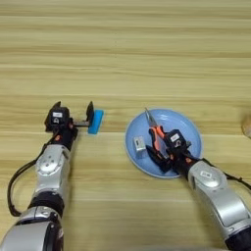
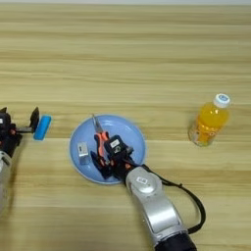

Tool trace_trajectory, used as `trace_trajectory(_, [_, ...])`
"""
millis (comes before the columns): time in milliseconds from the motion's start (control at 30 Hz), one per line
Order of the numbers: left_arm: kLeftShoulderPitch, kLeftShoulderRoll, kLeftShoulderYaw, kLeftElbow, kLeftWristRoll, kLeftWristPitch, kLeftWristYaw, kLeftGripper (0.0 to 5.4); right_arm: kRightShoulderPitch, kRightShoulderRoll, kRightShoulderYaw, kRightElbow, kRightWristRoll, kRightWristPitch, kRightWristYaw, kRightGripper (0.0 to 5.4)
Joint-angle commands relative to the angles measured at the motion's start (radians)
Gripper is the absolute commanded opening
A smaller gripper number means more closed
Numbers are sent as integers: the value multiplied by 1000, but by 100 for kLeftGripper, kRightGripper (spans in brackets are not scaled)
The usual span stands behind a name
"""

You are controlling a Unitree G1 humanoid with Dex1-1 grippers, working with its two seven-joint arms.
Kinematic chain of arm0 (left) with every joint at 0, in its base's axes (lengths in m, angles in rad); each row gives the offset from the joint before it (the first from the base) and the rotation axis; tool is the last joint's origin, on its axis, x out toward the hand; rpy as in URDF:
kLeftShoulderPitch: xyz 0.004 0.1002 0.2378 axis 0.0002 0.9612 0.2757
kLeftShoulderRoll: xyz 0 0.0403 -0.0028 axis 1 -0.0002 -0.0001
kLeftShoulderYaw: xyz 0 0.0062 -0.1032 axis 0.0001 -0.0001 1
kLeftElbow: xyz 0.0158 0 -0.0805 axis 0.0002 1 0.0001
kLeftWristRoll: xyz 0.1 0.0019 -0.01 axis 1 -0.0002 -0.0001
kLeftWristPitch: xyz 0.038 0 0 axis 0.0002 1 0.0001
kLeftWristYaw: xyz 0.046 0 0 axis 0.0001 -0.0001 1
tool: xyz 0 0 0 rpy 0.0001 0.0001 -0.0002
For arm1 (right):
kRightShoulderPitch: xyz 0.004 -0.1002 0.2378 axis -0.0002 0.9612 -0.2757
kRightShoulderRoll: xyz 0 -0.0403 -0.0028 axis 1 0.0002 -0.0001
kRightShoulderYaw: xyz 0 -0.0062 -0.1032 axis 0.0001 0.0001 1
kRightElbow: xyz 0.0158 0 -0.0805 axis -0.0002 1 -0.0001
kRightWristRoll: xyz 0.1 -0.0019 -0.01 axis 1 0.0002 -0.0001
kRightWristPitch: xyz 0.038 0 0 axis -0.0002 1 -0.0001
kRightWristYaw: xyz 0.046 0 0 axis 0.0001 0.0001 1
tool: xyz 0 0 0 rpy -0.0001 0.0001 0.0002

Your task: Move the objects on the table

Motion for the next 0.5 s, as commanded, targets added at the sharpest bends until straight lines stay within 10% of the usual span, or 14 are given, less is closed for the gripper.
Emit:
trace_trajectory(33, [5,-1,-1,-6,5,-8,5,540,11,-8,-19,-22,-3,11,-15,350])
trace_trajectory(500, [2,0,0,-1,4,-8,3,540,9,-18,-69,-102,13,15,-35,346])
